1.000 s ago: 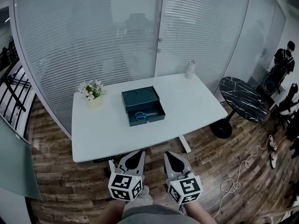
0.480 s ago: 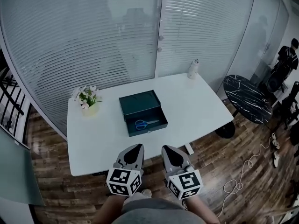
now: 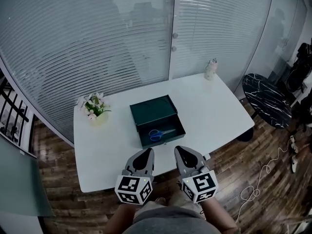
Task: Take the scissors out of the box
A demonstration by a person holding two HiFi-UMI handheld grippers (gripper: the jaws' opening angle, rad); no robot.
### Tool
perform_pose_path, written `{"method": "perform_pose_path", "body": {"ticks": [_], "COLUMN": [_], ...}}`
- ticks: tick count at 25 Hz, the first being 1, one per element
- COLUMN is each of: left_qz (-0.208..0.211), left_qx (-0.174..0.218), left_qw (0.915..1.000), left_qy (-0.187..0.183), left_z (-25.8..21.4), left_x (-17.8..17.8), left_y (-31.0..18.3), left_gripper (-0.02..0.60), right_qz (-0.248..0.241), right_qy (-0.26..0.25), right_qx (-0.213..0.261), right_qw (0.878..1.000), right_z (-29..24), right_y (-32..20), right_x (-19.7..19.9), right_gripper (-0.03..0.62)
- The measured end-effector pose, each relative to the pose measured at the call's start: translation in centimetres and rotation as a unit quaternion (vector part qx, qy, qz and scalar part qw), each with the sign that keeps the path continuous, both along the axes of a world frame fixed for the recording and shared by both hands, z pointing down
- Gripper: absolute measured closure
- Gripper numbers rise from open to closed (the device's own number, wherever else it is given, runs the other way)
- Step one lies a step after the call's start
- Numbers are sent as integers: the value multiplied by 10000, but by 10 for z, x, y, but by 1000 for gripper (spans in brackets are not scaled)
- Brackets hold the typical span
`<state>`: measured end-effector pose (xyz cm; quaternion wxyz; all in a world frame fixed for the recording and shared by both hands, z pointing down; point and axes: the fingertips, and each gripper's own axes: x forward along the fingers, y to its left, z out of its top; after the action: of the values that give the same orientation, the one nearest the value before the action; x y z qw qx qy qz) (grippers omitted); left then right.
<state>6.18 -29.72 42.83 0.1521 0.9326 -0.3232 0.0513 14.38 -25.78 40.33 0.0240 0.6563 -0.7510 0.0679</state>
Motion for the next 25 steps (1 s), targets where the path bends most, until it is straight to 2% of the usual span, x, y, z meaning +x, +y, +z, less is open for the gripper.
{"method": "perform_pose_path", "body": {"ticks": [8,13,20,25], "left_qz": [-552,-1018,-1505,-1719], "left_qx": [-160,-241,-319,-340], "left_qw": [9983,9945,9881,9845], "left_qy": [-61,-10,-18,-101], "left_z": [17,27,35,40], "left_x": [-15,-21,-27,-32], "left_y": [-32,-57,-87,-96], "left_gripper": [575,575,575,575], "right_qz": [-540,-1025,-1663,-2235], "right_qy": [94,257,658,1129], "right_qx": [-181,-357,-684,-993], "right_qw": [9983,9938,9815,9630], "right_z": [15,30,51,74], "right_y": [-49,-89,-139,-169], "right_x": [3,8,13,8], "right_gripper": [585,585,585,585]}}
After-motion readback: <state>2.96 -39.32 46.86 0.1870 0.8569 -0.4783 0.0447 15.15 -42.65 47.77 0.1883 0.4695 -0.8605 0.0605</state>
